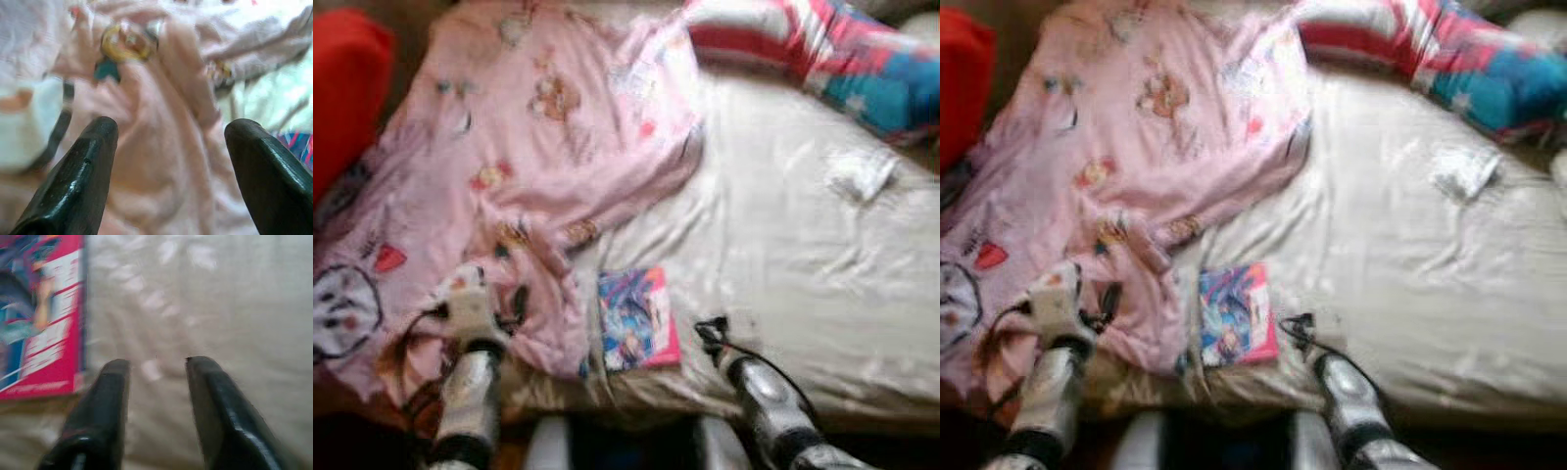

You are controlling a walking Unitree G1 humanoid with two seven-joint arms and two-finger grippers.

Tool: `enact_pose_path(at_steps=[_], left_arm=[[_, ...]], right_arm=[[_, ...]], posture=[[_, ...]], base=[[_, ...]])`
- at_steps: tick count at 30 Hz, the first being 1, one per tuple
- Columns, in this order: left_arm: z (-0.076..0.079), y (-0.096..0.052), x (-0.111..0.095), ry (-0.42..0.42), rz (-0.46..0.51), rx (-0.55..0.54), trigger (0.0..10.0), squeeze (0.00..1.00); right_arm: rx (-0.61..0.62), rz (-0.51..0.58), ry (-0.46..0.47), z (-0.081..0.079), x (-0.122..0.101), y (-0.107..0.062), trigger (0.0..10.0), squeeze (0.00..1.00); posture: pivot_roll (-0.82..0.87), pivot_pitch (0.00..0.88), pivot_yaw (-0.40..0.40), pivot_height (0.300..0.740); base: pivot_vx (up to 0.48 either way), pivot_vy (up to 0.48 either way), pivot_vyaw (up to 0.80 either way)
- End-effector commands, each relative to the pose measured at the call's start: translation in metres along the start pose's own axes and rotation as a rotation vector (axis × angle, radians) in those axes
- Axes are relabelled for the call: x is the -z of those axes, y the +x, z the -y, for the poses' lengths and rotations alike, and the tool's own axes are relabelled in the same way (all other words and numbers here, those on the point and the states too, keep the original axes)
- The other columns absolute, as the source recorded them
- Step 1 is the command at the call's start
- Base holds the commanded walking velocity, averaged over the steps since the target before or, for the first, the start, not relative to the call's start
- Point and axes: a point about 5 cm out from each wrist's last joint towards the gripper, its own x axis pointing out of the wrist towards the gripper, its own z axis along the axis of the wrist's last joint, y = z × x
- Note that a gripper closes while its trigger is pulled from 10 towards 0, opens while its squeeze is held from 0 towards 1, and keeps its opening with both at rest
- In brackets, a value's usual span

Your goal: Clean up the room

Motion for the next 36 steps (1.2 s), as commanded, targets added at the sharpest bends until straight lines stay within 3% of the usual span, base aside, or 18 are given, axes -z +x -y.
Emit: enact_pose_path(at_steps=[1, 21, 22, 36], left_arm=[[-0.014, -0.009, 0.008, 0.02, -0.032, -0.037, 10.0, 0.0], [-0.027, -0.02, -0.02, 0.108, 0.064, 0.01, 10.0, 0.0], [-0.028, -0.021, -0.023, 0.11, 0.072, 0.01, 10.0, 0.0], [-0.02, -0.048, -0.05, 0.143, 0.117, 0.04, 10.0, 0.0]], right_arm=[[-0.049, -0.04, 0.002, -0.013, 0.01, 0.0, 10.0, 1.0], [-0.059, 0.031, 0.086, -0.025, -0.007, 0.006, 10.0, 0.97], [-0.061, 0.032, 0.09, -0.025, -0.008, 0.007, 10.0, 0.0], [-0.058, 0.13, 0.213, -0.025, -0.024, 0.009, 10.0, 0.0]], posture=[[0.13, 0.255, -0.014, 0.636], [0.21, 0.366, 0.043, 0.636], [0.21, 0.379, 0.048, 0.636], [0.26, 0.509, 0.07, 0.636]], base=[[0.0, 0.0, 0.0], [0.0, 0.0, 0.0], [0.0, 0.0, 0.0], [0.0, 0.0, 0.0]])
